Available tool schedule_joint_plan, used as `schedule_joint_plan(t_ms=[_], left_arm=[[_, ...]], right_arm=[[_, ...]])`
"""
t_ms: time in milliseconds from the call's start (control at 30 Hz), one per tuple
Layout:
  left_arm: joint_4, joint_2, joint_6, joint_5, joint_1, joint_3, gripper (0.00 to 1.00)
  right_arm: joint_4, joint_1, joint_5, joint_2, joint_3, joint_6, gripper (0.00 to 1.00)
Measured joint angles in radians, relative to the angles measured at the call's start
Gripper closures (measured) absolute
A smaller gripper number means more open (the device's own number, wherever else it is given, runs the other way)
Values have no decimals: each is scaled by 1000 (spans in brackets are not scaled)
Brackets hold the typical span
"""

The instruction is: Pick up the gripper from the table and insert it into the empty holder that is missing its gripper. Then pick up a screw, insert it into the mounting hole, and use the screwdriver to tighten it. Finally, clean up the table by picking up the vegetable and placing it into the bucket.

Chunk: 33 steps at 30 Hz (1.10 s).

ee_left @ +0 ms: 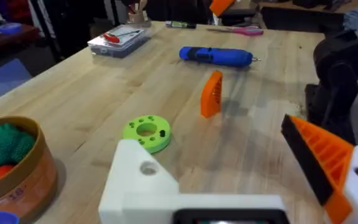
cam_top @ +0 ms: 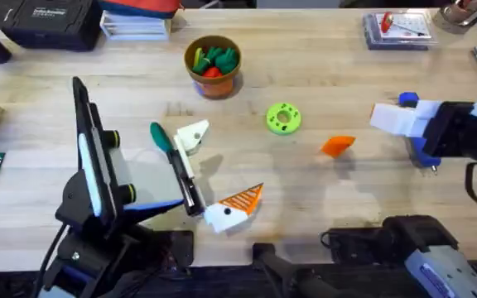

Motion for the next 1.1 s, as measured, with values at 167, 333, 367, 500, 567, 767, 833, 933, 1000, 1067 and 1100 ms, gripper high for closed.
schedule_joint_plan(t_ms=[167,333,367,500,567,767,833,933,1000,1067,1100], left_arm=[[4,0,-53,-26,0,-1,15],[6,0,-108,-44,0,-1,15],[6,0,-117,-46,0,-1,15],[6,0,-153,-60,0,-1,15],[6,0,-169,-64,0,-1,15],[6,0,-216,-67,0,-1,15],[6,0,-222,-70,0,-1,15],[7,0,-229,-75,0,-1,15],[7,0,-230,-78,0,-1,13],[7,0,-231,-81,0,-1,14],[7,0,-232,-82,0,-1,14]], right_arm=[[0,0,0,0,0,0,8],[0,0,0,0,0,0,7],[0,0,0,0,0,0,8],[0,0,0,0,0,2,8],[0,0,0,0,0,2,8],[-1,0,0,0,0,2,9],[-7,0,0,0,0,2,8],[-9,0,0,0,0,-3,8],[-31,0,0,8,3,-22,8],[-76,0,-2,37,16,-50,9],[-101,0,-8,59,25,-69,9]])
